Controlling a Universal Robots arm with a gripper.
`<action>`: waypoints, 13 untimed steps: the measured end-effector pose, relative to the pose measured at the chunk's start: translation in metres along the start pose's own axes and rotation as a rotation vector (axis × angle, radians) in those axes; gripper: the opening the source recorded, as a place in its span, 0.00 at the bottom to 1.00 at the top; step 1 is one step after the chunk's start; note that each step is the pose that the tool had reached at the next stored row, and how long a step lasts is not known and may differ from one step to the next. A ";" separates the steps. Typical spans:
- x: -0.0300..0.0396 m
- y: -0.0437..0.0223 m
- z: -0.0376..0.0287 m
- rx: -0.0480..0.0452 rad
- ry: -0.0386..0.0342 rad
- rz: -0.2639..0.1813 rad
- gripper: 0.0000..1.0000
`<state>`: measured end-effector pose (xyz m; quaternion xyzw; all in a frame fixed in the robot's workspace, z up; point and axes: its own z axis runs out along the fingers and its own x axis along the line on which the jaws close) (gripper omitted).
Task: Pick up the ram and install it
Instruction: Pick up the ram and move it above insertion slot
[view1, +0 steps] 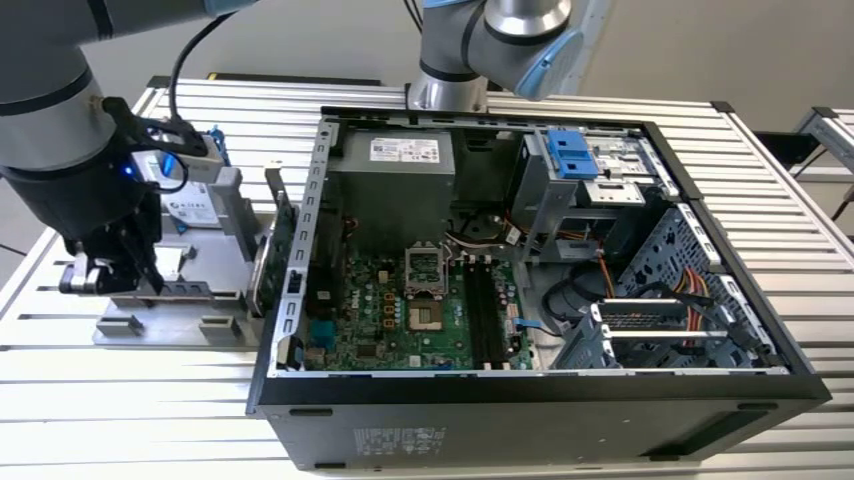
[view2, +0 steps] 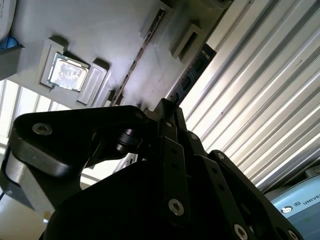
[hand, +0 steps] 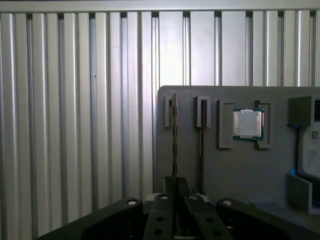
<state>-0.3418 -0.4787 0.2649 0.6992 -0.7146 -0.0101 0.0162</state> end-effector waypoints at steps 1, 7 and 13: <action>0.0000 0.0000 -0.0002 0.0000 0.0000 0.000 0.00; 0.0000 0.0000 -0.0015 0.0000 0.0000 0.000 0.00; 0.0000 0.0001 -0.0028 0.0000 0.0000 0.000 0.00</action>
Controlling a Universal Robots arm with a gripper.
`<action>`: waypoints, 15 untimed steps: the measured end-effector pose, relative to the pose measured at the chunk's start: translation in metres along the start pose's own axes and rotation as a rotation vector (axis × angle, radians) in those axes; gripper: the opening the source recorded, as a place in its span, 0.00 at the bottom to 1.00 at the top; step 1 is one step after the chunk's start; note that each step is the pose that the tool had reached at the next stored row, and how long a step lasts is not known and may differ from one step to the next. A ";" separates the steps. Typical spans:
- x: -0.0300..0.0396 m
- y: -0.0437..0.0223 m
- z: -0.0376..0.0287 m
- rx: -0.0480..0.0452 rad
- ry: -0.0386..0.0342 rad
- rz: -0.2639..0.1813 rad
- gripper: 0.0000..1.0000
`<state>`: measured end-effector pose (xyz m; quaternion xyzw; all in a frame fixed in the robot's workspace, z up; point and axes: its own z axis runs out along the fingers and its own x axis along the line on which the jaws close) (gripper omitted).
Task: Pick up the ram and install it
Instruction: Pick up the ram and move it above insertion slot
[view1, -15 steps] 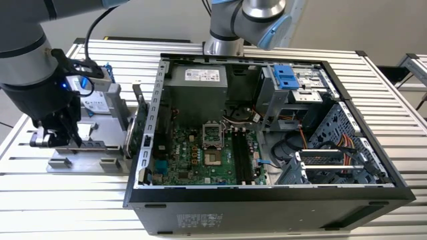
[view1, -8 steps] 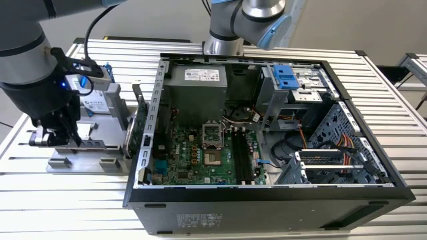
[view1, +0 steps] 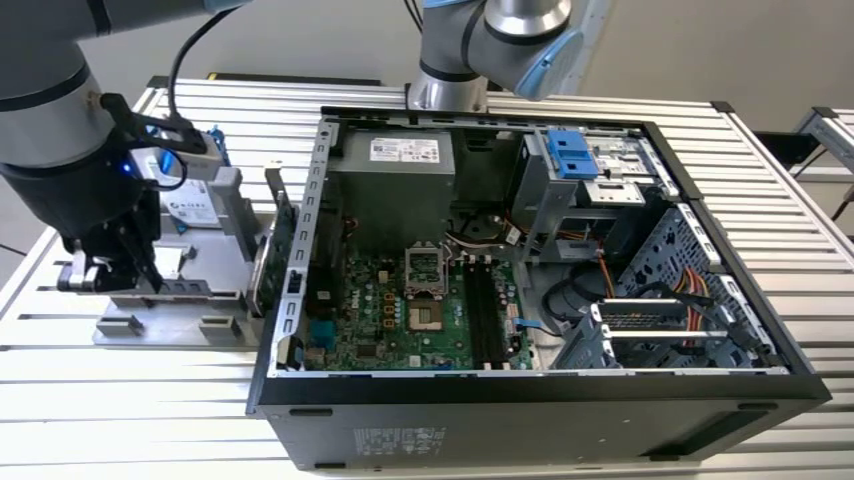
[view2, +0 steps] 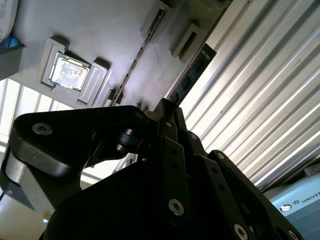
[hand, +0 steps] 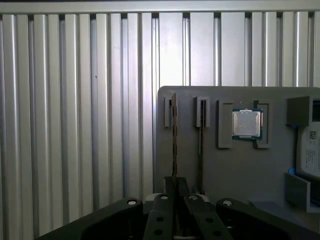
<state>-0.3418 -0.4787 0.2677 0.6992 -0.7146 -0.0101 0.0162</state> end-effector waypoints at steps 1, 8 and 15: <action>0.0000 0.0000 -0.0002 0.0000 0.0000 0.000 0.00; 0.0000 0.0001 -0.0018 0.0000 0.0001 0.000 0.00; 0.0001 0.0002 -0.0058 0.0000 0.0001 0.000 0.00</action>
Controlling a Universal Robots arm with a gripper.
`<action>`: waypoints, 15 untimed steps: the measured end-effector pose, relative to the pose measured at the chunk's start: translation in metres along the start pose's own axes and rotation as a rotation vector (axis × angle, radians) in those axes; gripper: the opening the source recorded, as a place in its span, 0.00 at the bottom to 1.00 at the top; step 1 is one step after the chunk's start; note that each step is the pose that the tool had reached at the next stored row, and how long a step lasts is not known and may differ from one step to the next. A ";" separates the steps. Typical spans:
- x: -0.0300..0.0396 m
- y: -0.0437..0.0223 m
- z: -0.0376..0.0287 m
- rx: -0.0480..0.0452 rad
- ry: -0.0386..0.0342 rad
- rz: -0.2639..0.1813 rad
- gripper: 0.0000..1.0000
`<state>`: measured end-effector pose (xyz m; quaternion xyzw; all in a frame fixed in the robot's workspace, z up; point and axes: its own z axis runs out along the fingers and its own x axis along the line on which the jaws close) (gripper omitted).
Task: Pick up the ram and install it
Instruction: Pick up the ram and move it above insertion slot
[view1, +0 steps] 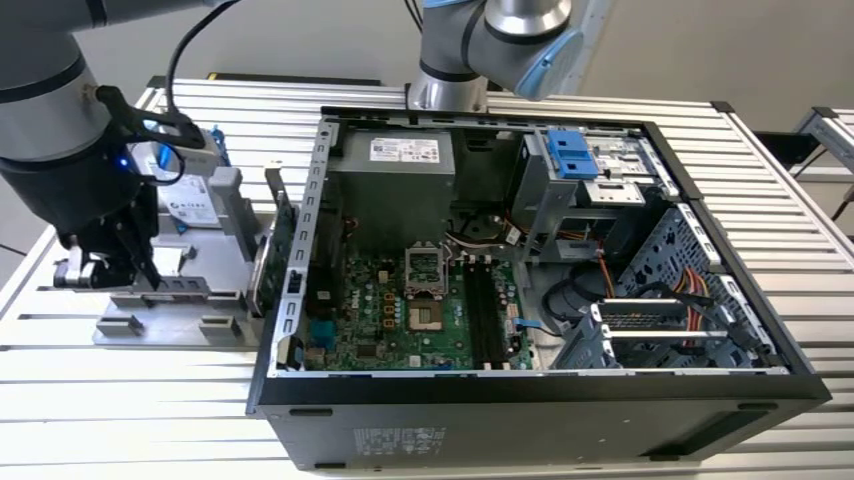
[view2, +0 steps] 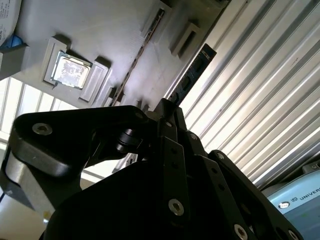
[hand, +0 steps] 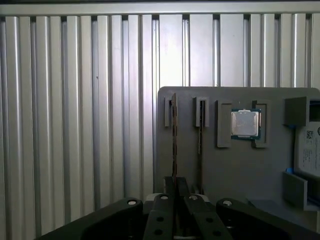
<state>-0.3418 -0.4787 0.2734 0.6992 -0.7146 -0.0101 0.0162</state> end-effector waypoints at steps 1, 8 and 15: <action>0.0000 0.0000 -0.0011 0.0000 0.0000 0.000 0.00; 0.0002 0.0001 -0.0096 0.0000 0.0000 0.000 0.00; 0.0002 0.0006 -0.0178 0.0000 0.0000 0.000 0.00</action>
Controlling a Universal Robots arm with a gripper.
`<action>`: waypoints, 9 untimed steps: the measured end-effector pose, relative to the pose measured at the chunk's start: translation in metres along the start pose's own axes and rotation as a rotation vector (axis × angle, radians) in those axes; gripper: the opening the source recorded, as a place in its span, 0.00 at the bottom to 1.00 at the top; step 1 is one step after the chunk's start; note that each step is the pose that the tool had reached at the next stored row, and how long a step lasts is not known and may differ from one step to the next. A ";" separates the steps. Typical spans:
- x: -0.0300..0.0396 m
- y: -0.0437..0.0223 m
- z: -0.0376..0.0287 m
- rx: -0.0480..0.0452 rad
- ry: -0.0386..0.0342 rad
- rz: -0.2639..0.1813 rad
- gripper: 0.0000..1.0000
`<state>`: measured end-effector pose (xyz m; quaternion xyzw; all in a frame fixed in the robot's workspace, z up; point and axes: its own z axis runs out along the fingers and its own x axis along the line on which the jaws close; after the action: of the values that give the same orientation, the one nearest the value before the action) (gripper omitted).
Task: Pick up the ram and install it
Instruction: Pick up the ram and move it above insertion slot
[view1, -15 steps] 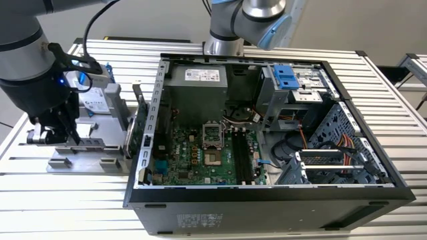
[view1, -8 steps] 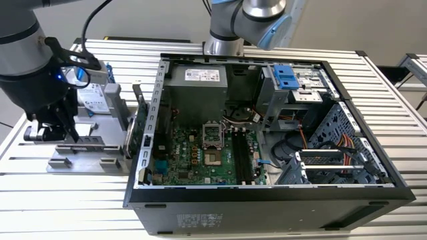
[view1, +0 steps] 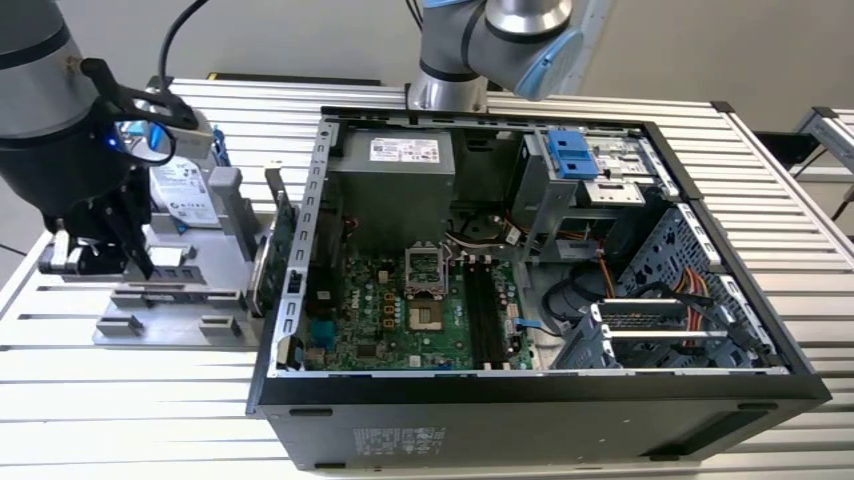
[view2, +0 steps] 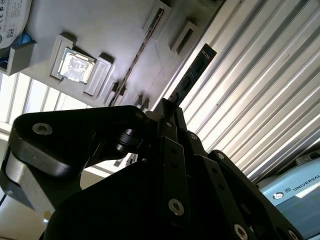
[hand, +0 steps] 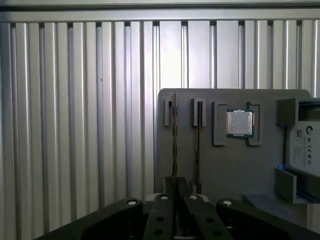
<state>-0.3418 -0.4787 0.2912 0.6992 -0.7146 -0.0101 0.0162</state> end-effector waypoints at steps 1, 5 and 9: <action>0.0000 0.0000 -0.0010 0.0001 0.0000 0.000 0.00; 0.0000 0.0002 -0.0053 0.0001 -0.0001 0.000 0.00; 0.0001 0.0003 -0.0081 0.0000 0.0000 0.000 0.00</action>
<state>-0.3418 -0.4787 0.2994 0.6992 -0.7146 -0.0101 0.0162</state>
